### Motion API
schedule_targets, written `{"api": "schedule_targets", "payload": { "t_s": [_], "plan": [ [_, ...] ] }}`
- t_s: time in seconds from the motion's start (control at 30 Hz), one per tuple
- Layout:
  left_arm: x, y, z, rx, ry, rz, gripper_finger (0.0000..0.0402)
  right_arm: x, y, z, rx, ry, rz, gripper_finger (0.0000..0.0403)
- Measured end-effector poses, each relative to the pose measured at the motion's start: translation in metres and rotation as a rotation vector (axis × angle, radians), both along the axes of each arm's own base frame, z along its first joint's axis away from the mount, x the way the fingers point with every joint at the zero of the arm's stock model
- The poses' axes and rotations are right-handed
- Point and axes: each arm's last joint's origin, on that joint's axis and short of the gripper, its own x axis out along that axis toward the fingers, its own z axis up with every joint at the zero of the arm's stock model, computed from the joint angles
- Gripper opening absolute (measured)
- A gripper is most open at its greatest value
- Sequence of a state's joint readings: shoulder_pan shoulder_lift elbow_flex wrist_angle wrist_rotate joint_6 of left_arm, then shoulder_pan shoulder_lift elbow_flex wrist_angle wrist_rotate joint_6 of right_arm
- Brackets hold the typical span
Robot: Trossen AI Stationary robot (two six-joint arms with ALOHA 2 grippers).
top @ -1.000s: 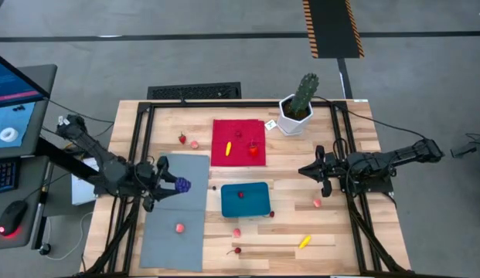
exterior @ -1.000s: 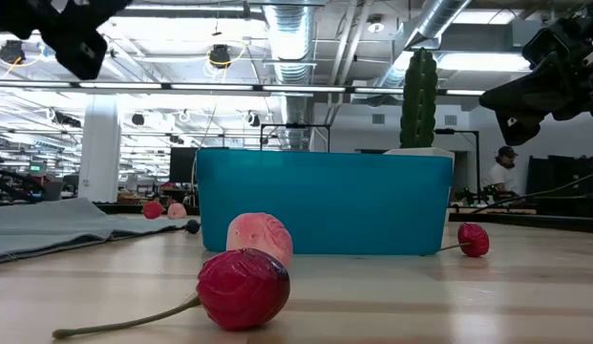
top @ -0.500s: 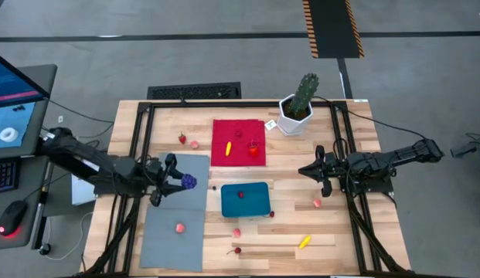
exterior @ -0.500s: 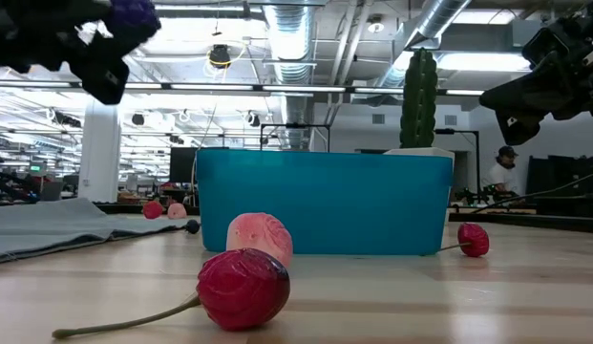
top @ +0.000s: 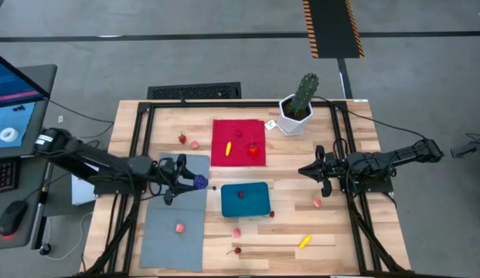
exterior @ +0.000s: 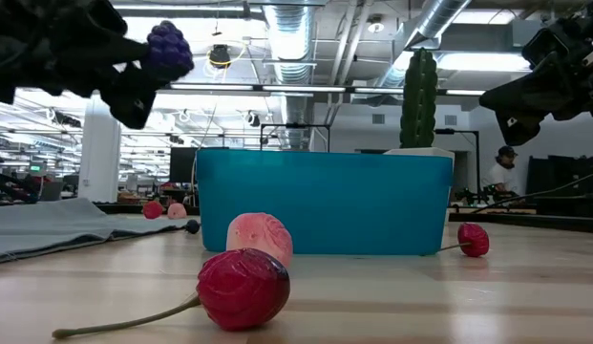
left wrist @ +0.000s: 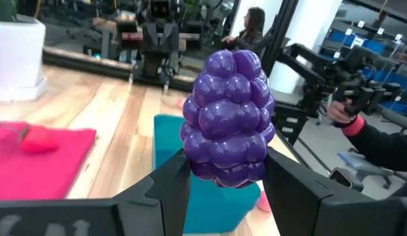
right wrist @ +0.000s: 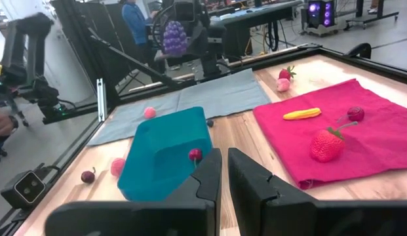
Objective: Pick and placing Produce into tupperware
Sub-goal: Put the grapes into the blue bin
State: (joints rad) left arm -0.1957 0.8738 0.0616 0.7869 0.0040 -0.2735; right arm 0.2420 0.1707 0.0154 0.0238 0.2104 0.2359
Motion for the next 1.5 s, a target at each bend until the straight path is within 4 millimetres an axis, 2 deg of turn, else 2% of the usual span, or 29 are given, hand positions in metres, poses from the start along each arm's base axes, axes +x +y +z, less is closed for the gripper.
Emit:
{"api": "schedule_targets", "payload": {
  "t_s": [0.2,0.5,0.73,0.9,1.0,1.23,1.5],
  "plan": [
    [0.024,0.0,-0.004,-0.011,0.072,0.01,0.0162,0.0,0.0,0.0,0.0,0.001,0.0,0.0052],
    [0.079,-0.009,-0.005,-0.005,0.185,-0.006,0.0162,0.0,0.0,0.0,0.0,0.001,0.0,0.0052],
    [0.108,-0.014,-0.014,-0.03,0.298,0.002,0.0162,0.0,0.0,0.0,0.001,0.002,0.0,0.0052],
    [0.12,-0.015,-0.018,-0.033,0.32,0.006,0.0162,0.0,0.0,-0.001,0.001,0.007,0.0,0.0052],
    [0.123,-0.015,-0.024,-0.032,0.369,0.011,0.0162,0.001,0.0,-0.002,-0.003,0.022,0.0,0.0052],
    [0.127,-0.019,-0.022,-0.026,0.406,0.0,0.0163,0.003,0.001,-0.006,0.006,0.066,-0.004,0.0052],
    [0.132,-0.021,-0.018,-0.007,0.428,-0.002,0.0209,0.004,0.001,-0.007,0.009,0.07,-0.005,0.0052]
  ]
}}
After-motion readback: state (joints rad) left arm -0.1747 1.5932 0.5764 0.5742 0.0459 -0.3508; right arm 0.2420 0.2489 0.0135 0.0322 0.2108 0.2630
